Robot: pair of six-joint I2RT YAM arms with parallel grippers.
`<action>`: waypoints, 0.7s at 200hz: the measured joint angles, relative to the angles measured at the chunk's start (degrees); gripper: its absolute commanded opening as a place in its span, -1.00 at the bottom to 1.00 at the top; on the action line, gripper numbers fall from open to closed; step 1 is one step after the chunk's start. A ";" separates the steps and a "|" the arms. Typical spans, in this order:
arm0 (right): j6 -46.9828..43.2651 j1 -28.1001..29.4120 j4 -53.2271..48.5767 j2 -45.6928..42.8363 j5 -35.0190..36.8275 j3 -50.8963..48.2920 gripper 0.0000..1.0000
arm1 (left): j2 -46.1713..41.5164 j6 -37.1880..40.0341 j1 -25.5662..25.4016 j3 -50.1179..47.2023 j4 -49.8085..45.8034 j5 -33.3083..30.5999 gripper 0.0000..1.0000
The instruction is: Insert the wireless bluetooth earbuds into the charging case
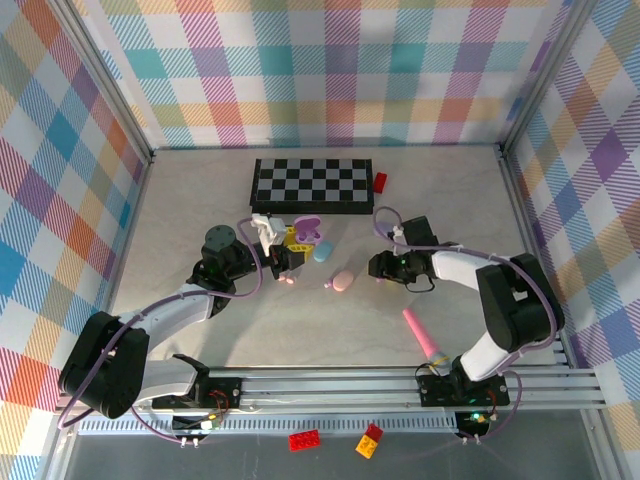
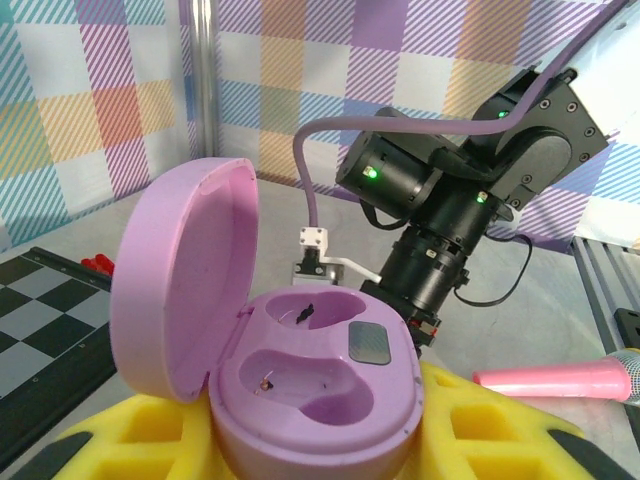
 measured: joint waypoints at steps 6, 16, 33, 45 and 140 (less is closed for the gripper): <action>0.00 0.07 -0.04 -0.39 -0.20 -0.39 -0.04 | 0.00 0.02 0.00 0.00 0.00 0.00 -0.31; 0.00 0.26 -0.20 -0.98 -0.42 -0.94 -0.04 | 0.00 0.00 0.00 0.00 0.00 -0.02 -0.31; 0.17 0.90 -0.87 -1.75 -0.83 -1.49 -0.05 | 0.00 0.00 0.00 0.00 0.00 0.00 -0.31; 0.46 1.29 -1.46 -2.34 -1.03 -1.86 -0.04 | 0.00 0.00 0.00 0.00 0.00 -0.02 -0.31; -1.05 8.07 -16.59 -11.56 13.16 2.99 0.04 | 0.00 -0.76 1.27 -1.38 2.19 -0.74 -0.32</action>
